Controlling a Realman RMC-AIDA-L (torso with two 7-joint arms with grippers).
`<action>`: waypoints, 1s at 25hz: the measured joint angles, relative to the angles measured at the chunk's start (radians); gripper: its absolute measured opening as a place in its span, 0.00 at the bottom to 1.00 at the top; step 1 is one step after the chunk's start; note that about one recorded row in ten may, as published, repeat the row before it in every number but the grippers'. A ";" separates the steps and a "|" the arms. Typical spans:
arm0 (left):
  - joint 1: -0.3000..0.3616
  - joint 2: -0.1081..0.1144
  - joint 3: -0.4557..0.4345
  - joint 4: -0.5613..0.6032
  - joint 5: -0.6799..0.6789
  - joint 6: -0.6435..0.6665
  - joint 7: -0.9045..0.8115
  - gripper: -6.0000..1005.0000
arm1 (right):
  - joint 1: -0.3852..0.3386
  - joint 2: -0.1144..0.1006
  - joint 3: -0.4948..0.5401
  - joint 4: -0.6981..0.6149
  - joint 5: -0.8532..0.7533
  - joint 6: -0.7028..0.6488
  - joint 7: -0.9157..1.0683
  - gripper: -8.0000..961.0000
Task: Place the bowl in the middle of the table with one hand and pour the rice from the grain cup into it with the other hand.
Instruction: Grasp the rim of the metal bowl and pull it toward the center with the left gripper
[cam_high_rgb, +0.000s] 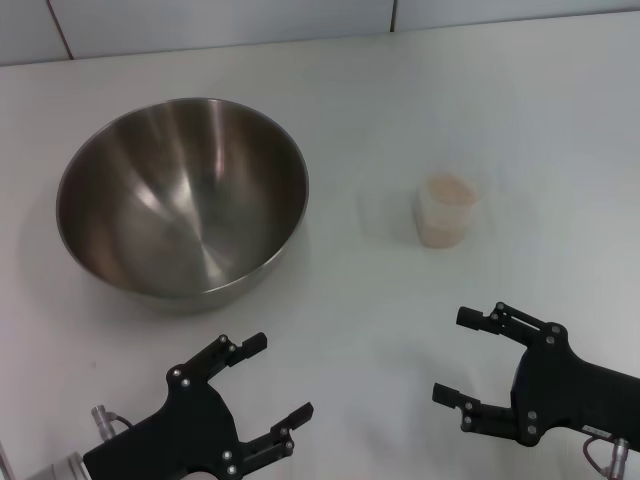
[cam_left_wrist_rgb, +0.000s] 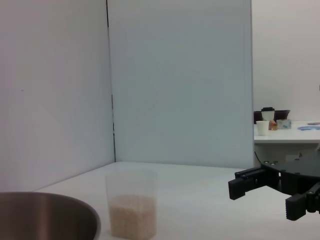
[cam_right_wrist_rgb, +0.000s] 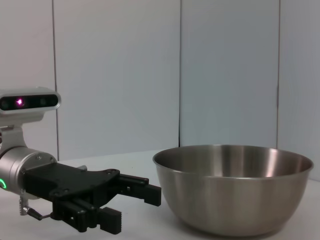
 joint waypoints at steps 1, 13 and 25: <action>-0.003 0.001 -0.001 0.000 0.000 0.000 -0.012 0.81 | 0.001 0.000 0.000 0.000 0.000 0.000 0.000 0.86; 0.001 0.011 -0.064 0.044 -0.013 0.267 -0.097 0.81 | 0.002 0.002 0.001 0.000 0.002 0.001 0.000 0.86; 0.163 0.110 -0.568 0.853 0.386 -0.215 -0.883 0.81 | 0.004 0.005 0.003 0.000 0.002 -0.002 0.000 0.86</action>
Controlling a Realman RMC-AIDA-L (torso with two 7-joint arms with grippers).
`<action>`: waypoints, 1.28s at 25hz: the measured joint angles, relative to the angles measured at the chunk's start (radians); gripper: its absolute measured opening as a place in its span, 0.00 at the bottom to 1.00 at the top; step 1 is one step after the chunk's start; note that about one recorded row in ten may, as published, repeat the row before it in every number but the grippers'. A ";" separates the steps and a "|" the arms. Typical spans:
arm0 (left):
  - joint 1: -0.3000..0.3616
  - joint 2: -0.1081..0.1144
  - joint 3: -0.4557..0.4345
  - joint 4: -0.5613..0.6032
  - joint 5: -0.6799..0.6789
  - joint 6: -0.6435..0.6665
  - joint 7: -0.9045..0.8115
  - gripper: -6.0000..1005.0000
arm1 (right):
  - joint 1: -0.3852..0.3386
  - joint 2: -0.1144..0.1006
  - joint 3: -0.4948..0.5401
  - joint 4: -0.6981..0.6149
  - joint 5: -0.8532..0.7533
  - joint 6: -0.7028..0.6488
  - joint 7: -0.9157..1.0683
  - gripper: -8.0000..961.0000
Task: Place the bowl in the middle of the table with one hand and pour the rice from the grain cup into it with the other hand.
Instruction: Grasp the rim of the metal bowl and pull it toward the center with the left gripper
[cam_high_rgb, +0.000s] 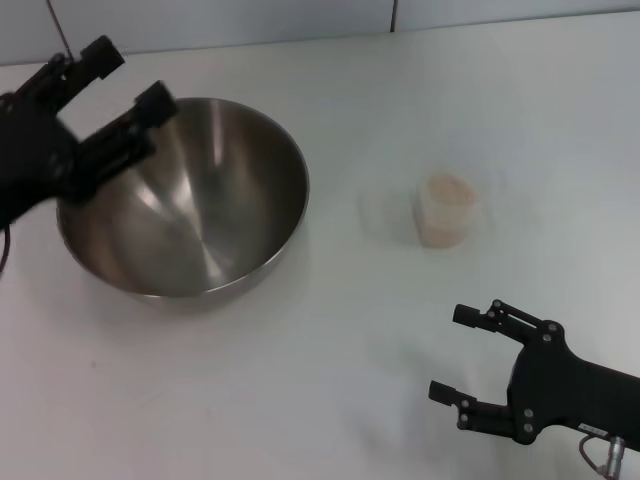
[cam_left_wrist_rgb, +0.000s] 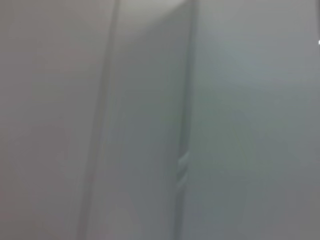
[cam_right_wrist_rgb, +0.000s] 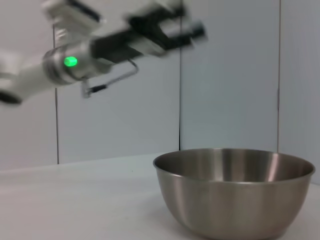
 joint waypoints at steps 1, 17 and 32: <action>0.013 0.000 -0.026 0.090 0.108 -0.119 -0.119 0.81 | 0.000 0.000 0.000 0.000 0.000 -0.001 0.000 0.86; -0.261 -0.100 -0.457 0.143 1.304 -0.166 -1.054 0.81 | 0.009 -0.001 0.001 -0.006 0.000 -0.004 0.000 0.86; -0.288 -0.100 -0.469 0.093 1.374 -0.139 -1.093 0.80 | 0.011 0.005 0.001 -0.021 -0.004 -0.002 0.000 0.86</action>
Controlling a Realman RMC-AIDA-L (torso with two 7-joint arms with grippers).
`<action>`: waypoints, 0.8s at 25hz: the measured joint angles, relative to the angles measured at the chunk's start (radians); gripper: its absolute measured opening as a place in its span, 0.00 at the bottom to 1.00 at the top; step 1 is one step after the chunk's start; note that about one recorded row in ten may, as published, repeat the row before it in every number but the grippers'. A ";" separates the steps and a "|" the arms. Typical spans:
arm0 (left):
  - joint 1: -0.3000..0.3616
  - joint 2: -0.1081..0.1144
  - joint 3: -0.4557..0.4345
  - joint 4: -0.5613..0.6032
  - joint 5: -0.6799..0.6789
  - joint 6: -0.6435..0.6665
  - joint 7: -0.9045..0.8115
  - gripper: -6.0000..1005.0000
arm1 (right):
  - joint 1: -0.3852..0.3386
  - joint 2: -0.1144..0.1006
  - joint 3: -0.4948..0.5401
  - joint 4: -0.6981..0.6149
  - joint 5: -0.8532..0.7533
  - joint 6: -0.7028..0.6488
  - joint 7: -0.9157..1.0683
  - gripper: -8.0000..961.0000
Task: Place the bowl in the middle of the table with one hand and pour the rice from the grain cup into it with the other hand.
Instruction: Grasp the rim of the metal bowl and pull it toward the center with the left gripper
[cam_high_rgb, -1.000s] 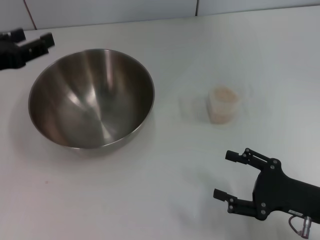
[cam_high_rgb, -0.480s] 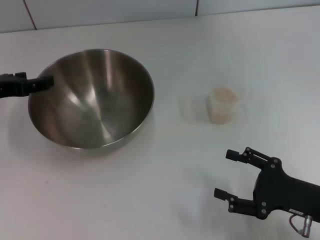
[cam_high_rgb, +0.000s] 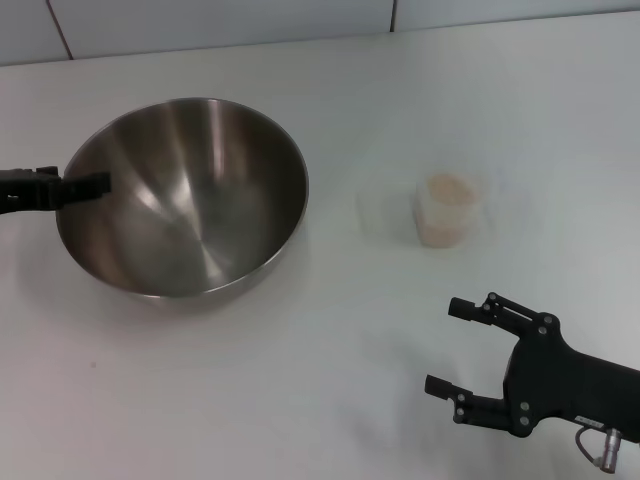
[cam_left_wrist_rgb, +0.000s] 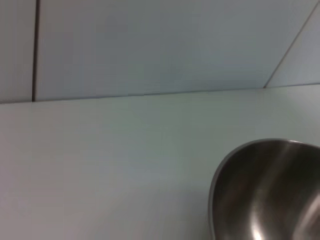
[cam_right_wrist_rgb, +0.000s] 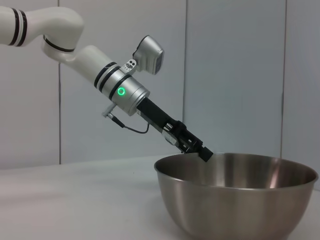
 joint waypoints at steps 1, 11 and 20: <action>0.000 0.000 0.000 0.000 0.000 0.000 0.000 0.80 | 0.000 0.000 0.000 0.000 0.000 0.000 0.000 0.86; -0.047 0.000 -0.005 -0.039 0.054 0.029 -0.043 0.77 | 0.001 0.000 0.000 -0.005 0.002 -0.001 0.000 0.86; -0.065 0.001 -0.009 -0.044 0.063 0.054 -0.042 0.46 | 0.001 0.000 0.000 -0.005 0.003 -0.003 0.000 0.86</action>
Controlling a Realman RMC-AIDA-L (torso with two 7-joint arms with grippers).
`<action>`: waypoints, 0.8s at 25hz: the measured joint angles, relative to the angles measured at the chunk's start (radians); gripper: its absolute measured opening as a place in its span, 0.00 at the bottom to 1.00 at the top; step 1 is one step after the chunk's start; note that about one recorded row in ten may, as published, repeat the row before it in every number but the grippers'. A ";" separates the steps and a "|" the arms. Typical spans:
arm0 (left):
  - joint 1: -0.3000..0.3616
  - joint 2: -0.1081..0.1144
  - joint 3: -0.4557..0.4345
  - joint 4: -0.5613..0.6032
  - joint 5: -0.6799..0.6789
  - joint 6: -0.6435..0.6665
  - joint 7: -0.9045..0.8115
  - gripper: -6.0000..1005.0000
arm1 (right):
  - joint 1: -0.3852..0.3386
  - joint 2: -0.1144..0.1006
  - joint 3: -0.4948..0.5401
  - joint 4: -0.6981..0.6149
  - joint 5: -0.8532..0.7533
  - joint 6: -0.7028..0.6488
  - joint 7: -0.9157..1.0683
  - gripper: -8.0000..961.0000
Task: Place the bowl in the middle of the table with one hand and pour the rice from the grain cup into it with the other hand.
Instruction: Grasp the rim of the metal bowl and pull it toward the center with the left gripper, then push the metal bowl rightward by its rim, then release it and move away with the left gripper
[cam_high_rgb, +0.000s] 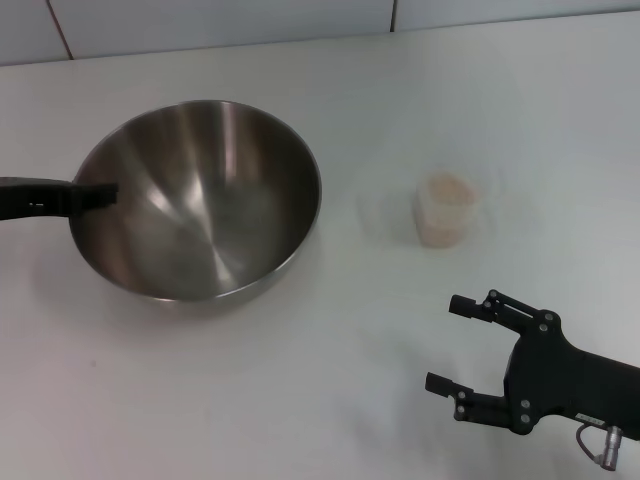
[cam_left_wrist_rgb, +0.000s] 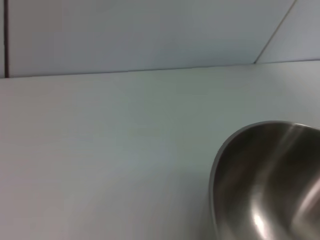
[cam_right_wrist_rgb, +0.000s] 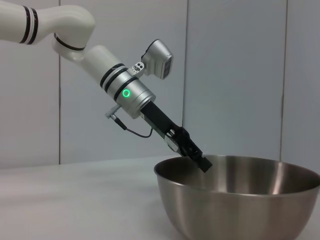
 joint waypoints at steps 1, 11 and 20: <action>-0.003 0.001 0.000 -0.003 0.000 0.002 0.001 0.44 | 0.000 0.000 0.000 0.000 0.000 0.000 0.000 0.86; -0.027 0.001 -0.001 -0.024 0.024 0.026 0.000 0.18 | -0.001 0.000 0.000 0.000 -0.003 -0.003 0.000 0.86; -0.114 0.010 -0.099 -0.074 0.024 0.124 0.010 0.04 | 0.000 0.000 0.000 0.000 -0.006 0.001 0.000 0.86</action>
